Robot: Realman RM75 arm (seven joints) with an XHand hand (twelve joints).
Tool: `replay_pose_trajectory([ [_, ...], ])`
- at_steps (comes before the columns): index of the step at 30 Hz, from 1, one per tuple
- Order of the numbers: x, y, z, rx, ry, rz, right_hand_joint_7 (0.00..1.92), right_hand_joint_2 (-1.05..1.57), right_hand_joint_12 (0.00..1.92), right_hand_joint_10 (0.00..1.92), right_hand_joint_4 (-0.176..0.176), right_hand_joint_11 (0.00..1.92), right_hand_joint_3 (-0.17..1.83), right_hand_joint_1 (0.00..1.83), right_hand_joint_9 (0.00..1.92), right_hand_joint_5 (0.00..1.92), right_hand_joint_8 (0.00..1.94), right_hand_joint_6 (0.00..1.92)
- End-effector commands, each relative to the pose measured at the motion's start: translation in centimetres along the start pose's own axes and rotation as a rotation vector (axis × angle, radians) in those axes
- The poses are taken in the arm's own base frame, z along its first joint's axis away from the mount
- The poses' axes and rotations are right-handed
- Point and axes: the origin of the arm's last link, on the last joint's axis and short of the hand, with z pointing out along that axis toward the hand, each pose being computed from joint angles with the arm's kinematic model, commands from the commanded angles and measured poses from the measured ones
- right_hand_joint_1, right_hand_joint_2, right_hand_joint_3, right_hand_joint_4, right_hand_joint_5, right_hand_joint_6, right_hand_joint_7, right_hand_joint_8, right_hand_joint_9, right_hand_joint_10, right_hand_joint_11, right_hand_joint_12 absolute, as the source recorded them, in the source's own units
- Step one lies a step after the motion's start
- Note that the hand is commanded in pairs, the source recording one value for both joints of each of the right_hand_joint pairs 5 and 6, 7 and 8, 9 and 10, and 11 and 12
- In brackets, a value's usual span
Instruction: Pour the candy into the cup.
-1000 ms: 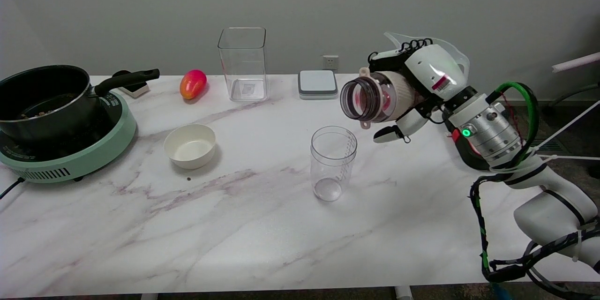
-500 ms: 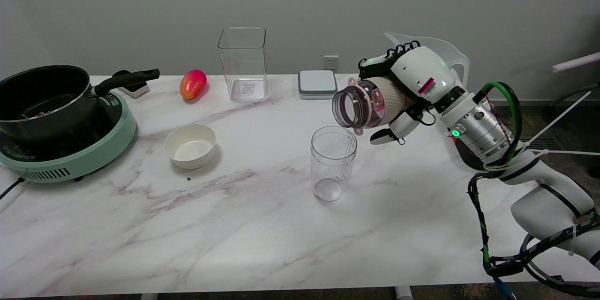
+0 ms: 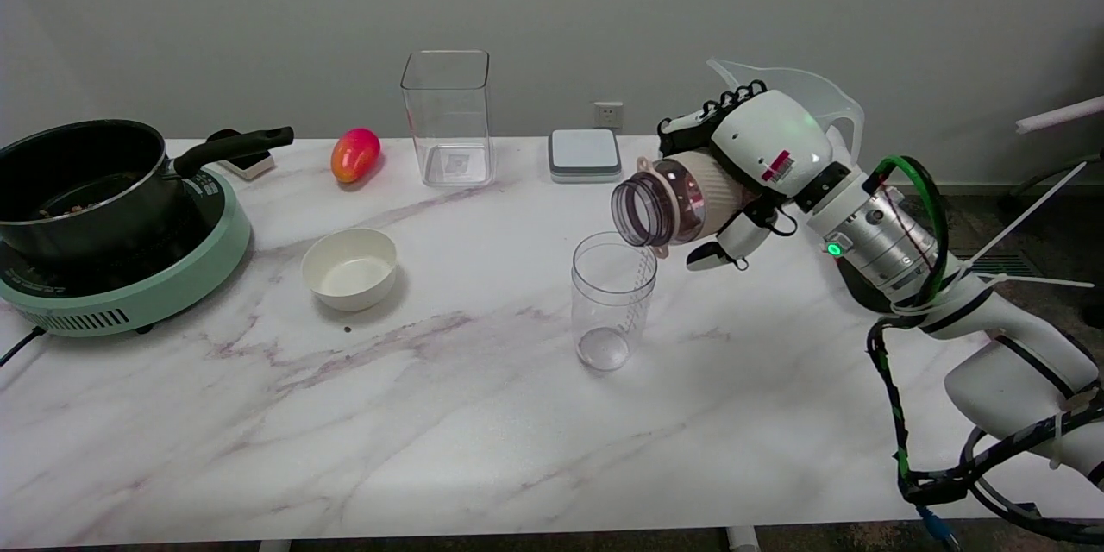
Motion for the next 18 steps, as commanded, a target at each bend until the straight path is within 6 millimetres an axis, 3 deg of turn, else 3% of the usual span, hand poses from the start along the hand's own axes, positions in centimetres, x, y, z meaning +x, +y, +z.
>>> replay_pose_trajectory([
  [1,0.70,-0.01,0.05,0.034,-0.014,-0.128,1.82,1.31,1.37,1.57,0.000,1.37,0.37,1.44,1.57,1.80,1.82,1.80],
  [18,1.13,0.42,0.30,0.056,-0.029,-0.251,1.83,1.41,1.38,1.57,0.000,1.38,0.32,1.37,1.57,1.88,1.83,1.88],
])
